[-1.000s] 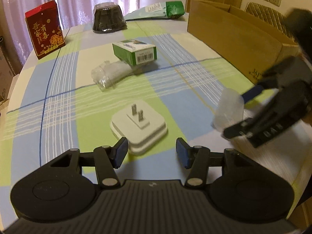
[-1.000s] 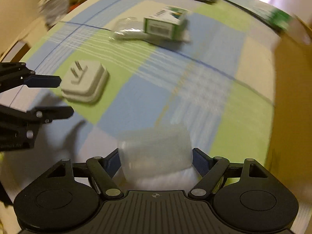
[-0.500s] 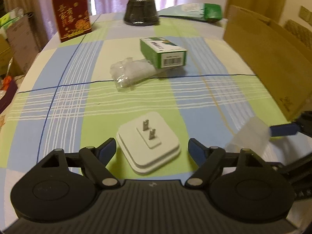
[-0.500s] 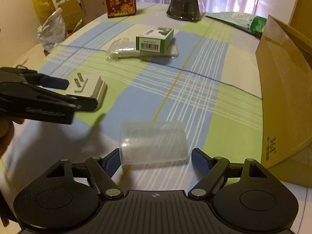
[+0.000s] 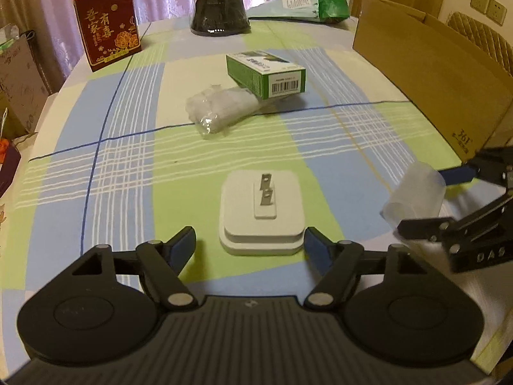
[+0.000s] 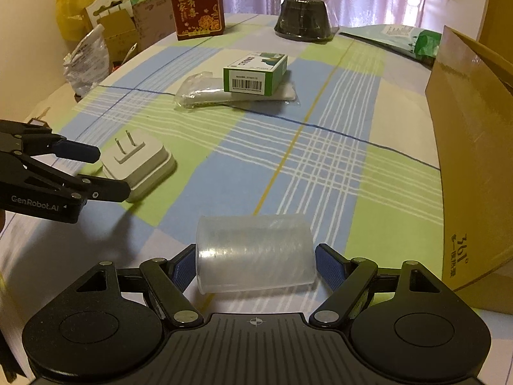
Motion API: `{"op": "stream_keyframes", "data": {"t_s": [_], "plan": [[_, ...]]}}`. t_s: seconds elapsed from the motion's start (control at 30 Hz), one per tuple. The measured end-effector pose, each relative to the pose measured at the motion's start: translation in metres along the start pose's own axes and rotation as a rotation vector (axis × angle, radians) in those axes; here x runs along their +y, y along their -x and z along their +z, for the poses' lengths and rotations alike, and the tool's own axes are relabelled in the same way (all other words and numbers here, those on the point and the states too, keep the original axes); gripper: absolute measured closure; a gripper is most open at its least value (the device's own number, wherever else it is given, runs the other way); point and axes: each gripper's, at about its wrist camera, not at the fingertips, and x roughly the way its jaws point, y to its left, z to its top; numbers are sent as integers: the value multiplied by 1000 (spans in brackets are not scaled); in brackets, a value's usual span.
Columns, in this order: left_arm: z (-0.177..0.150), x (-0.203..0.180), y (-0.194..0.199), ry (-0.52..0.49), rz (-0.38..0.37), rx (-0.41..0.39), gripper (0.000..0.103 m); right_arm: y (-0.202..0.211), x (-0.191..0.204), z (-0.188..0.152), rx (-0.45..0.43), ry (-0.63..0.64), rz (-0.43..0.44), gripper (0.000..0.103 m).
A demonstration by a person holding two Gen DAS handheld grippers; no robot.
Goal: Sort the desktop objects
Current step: 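Carry the plug adapter with the left tool while the right tool carries the clear case to the box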
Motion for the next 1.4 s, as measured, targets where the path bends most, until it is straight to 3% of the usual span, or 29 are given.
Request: {"op": "stream_keyframes", "data": {"t_s": [0.23, 0.33, 0.47, 0.97, 1.4], "plan": [[8, -12, -13, -3, 23, -3, 33, -1, 1, -2, 8, -1, -15, 23], [10, -11, -20, 15, 40, 15, 42, 1, -1, -3, 7, -13, -22, 31], [6, -11, -17, 12, 32, 23, 43, 8, -5, -2, 8, -53, -31, 32], [-20, -29, 53, 22, 8, 12, 43, 74, 1, -6, -59, -123, -68, 32], [0, -83, 110, -51, -47, -69, 43, 146, -21, -13, -125, -244, -170, 32]]}}
